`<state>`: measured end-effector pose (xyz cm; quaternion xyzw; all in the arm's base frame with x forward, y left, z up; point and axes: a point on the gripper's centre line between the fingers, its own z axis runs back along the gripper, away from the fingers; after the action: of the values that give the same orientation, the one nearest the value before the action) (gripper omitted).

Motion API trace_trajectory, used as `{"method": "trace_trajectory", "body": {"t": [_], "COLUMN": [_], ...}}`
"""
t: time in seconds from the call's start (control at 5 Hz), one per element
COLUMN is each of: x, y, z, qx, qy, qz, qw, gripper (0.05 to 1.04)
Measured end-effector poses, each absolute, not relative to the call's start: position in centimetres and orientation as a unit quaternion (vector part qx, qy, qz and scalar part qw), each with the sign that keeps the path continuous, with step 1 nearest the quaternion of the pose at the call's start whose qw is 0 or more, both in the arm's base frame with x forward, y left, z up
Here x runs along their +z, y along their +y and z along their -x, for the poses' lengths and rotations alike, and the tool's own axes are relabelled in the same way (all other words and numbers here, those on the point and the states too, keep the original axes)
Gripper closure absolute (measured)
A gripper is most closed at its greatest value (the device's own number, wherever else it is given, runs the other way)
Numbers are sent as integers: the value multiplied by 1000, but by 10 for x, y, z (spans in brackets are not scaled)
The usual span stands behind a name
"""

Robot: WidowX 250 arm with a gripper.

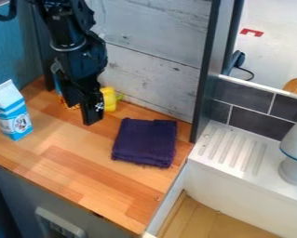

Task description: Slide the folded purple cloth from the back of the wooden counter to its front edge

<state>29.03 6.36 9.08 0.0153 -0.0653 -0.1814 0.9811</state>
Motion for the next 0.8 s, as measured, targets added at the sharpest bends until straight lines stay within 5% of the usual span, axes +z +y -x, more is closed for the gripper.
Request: {"method": "trace_trajectory", "body": {"t": [0.4,0.8], "x": [53,40], "y": [47,15], "z": [-310,-365], "qx": [-257,-339], "qy": [-58,-101], "qz": [14,-26], "qw": [965,935], "gripper": [83,83]}}
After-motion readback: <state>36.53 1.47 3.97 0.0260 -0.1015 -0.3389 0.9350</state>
